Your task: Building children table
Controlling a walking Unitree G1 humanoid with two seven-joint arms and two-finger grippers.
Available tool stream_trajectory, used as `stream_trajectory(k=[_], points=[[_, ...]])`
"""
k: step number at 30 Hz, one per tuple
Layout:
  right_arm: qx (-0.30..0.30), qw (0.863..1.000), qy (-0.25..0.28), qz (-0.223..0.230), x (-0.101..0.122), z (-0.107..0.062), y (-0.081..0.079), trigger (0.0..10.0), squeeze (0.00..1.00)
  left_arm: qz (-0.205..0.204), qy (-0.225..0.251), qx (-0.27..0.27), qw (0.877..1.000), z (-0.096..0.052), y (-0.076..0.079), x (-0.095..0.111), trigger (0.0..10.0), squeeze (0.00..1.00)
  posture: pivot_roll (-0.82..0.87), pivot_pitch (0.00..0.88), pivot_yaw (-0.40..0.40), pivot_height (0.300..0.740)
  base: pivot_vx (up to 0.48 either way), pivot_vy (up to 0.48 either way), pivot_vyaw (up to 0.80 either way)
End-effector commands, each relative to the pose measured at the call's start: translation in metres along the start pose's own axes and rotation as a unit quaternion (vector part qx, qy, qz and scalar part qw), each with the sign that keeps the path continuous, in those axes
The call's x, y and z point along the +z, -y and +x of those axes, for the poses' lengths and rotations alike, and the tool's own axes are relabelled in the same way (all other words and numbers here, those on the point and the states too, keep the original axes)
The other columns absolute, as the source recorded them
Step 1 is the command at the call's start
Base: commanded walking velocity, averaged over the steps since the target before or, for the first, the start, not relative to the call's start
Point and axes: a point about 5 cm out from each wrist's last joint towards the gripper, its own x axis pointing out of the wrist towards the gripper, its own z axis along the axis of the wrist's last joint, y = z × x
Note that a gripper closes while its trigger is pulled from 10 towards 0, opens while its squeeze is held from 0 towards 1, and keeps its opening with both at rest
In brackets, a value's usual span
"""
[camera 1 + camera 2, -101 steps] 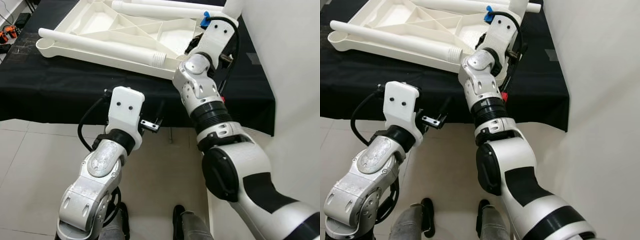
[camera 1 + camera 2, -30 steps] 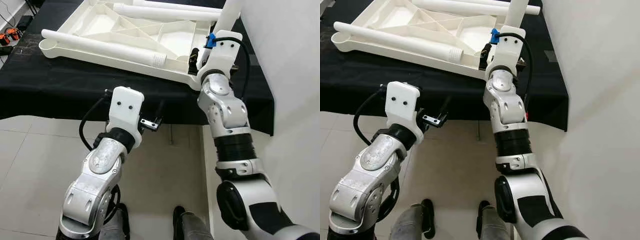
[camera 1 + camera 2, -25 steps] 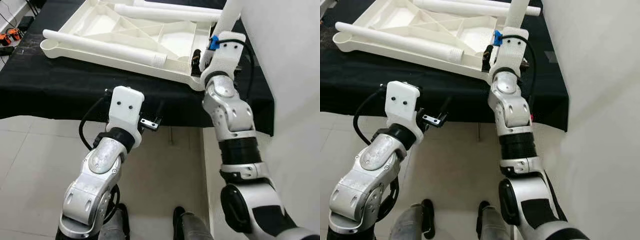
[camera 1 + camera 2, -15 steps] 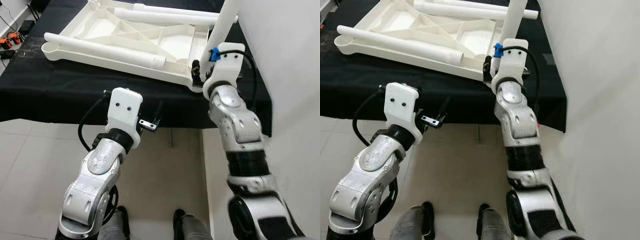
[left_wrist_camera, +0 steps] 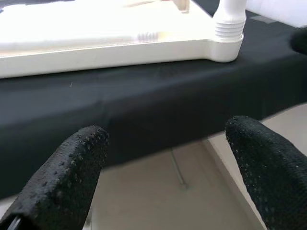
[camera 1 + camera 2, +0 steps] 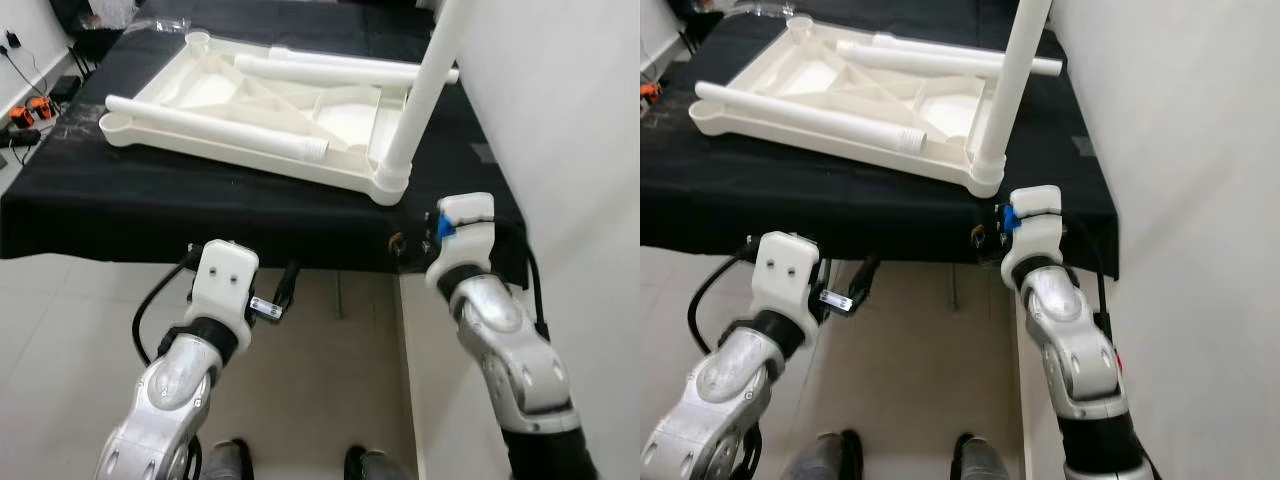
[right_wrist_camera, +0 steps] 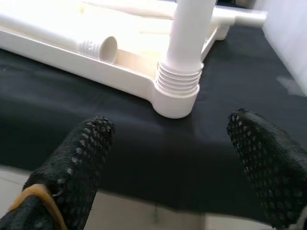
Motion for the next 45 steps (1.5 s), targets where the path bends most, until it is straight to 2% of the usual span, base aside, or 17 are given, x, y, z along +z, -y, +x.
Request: stream_trajectory(k=[1, 7, 11, 14, 18, 19, 21, 25, 28, 33, 40, 45], points=[[0.031, 0.999, 0.000, -0.014, -0.010, -0.012, -0.013, 10.0, 0.00, -0.007, -0.017, 0.012, 1.000, -0.004, 0.004, -0.011, 10.0, 0.00, 0.05, 0.097, -0.065, 0.740, 0.000, 0.000, -0.47], [0.059, 0.998, -0.008, -0.035, -0.023, -0.023, -0.021, 10.0, 0.00, -0.019, -0.036, 0.012, 0.999, -0.013, 0.009, -0.022, 10.0, 0.00, 0.05, 0.077, -0.063, 0.740, 0.000, 0.000, -0.76], [0.076, 0.996, -0.008, -0.042, -0.026, -0.026, -0.026, 10.0, 0.00, -0.020, -0.041, 0.008, 0.999, -0.017, 0.012, -0.027, 10.0, 0.00, 0.05, 0.076, -0.069, 0.740, 0.000, 0.000, 0.00], [0.109, 0.993, -0.020, -0.042, -0.033, -0.027, -0.040, 10.0, 0.00, -0.024, -0.047, 0.011, 0.999, -0.018, 0.013, -0.031, 10.0, 0.00, 0.05, 0.085, -0.080, 0.740, 0.000, 0.000, 0.00], [0.124, 0.991, 0.004, -0.056, -0.034, -0.029, -0.049, 10.0, 0.00, -0.026, -0.046, 0.016, 0.998, -0.019, 0.015, -0.033, 10.0, 0.00, 0.04, 0.089, -0.080, 0.740, 0.000, 0.000, 0.00], [0.120, 0.991, 0.001, -0.054, -0.035, -0.029, -0.049, 10.0, 0.00, -0.026, -0.045, 0.015, 0.999, -0.019, 0.015, -0.033, 10.0, 0.00, 0.04, 0.090, -0.081, 0.740, 0.000, 0.000, 0.00], [0.130, 0.991, -0.018, -0.014, -0.037, -0.030, -0.049, 10.0, 0.00, -0.026, -0.045, 0.012, 0.999, -0.018, 0.017, -0.034, 10.0, 0.00, 0.04, 0.090, -0.084, 0.740, 0.000, 0.000, 0.00], [0.123, 0.992, -0.021, 0.007, -0.039, -0.032, -0.047, 10.0, 0.00, -0.027, -0.045, 0.011, 0.999, -0.017, 0.018, -0.035, 10.0, 0.00, 0.04, 0.088, -0.082, 0.740, 0.000, 0.000, 0.00], [0.119, 0.993, -0.024, 0.003, -0.043, -0.034, -0.047, 10.0, 0.00, -0.029, -0.046, 0.013, 0.998, -0.017, 0.018, -0.037, 10.0, 0.00, 0.04, 0.085, -0.083, 0.740, 0.000, 0.000, 0.00], [0.117, 0.993, -0.010, -0.021, -0.043, -0.033, -0.049, 10.0, 0.00, -0.026, -0.044, 0.013, 0.999, -0.015, 0.019, -0.038, 10.0, 0.00, 0.04, 0.085, -0.080, 0.740, 0.000, 0.000, 0.80], [0.111, 0.994, -0.012, -0.013, -0.044, -0.031, -0.047, 10.0, 0.00, -0.025, -0.035, 0.015, 0.999, -0.012, 0.017, -0.035, 10.0, 0.00, 0.04, 0.082, -0.076, 0.740, 0.000, 0.000, 0.57], [0.072, 0.997, -0.001, 0.002, -0.040, -0.026, -0.038, 10.0, 0.00, -0.018, -0.014, 0.021, 1.000, -0.005, 0.015, -0.028, 10.0, 0.00, 0.04, 0.076, -0.067, 0.740, 0.000, 0.000, 0.00]])
